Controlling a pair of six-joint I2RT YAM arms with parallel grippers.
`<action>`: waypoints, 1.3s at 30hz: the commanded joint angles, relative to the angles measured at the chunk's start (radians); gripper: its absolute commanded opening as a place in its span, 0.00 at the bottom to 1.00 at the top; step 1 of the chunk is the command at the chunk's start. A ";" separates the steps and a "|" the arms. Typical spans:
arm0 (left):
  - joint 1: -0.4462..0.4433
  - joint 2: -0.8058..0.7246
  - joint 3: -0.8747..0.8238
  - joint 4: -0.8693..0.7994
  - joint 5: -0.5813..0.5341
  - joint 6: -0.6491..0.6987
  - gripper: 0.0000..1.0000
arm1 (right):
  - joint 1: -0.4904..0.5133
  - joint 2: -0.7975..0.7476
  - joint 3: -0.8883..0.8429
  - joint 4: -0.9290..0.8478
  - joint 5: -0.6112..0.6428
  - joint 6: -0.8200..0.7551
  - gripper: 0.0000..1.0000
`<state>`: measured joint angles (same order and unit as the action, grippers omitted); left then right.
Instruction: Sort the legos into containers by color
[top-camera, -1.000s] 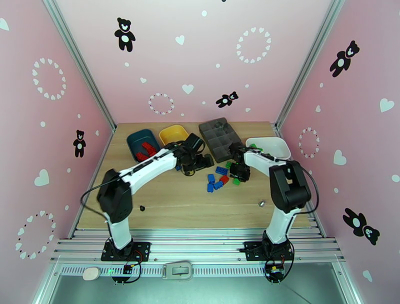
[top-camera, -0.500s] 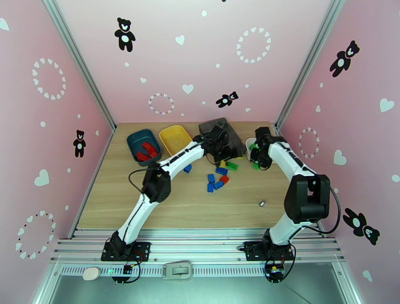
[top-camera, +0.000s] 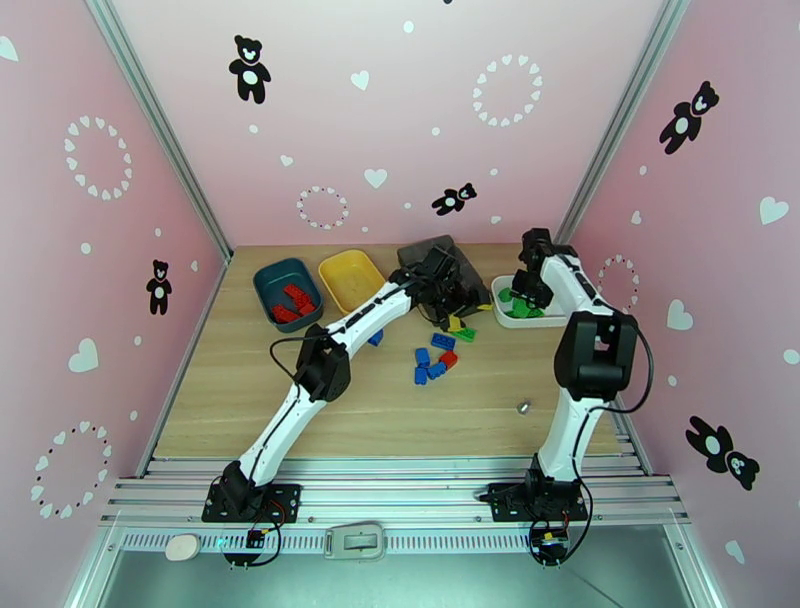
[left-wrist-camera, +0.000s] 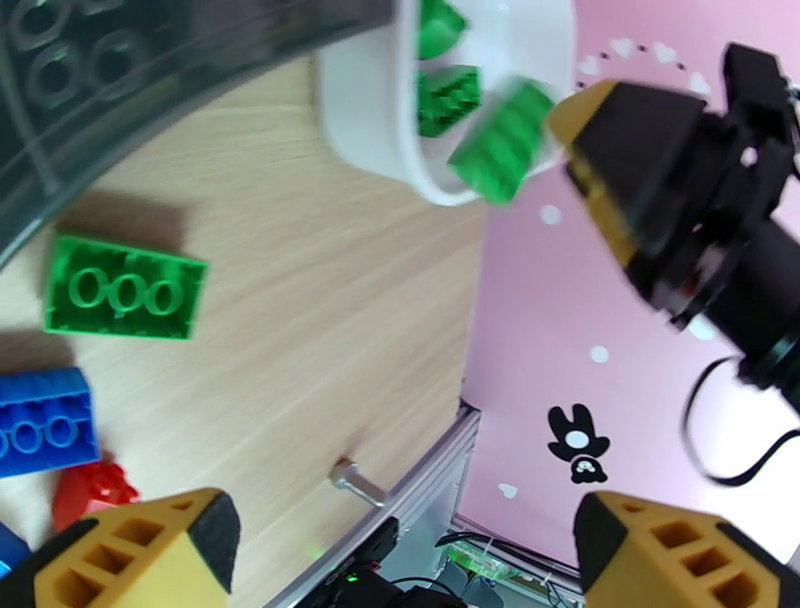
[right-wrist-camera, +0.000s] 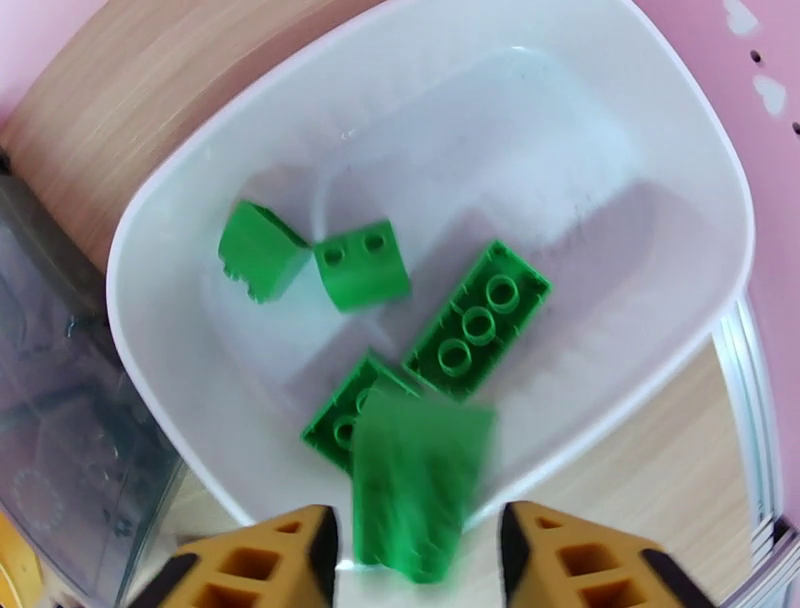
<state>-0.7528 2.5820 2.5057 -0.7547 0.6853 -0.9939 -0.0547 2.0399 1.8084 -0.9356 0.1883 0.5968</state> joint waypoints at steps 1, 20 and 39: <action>0.012 -0.105 -0.042 -0.042 -0.037 0.055 0.94 | -0.004 0.024 0.069 -0.046 -0.007 -0.018 0.56; 0.059 -0.528 -0.541 -0.101 -0.511 0.164 0.90 | 0.140 -0.244 -0.267 0.060 -0.238 -0.073 0.61; 0.021 -0.840 -1.120 -0.002 -0.621 0.136 0.84 | 0.413 -0.305 -0.604 0.161 -0.310 0.208 0.57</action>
<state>-0.7216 1.7905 1.4113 -0.7944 0.1024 -0.8410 0.3412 1.7580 1.2148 -0.7929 -0.1196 0.7223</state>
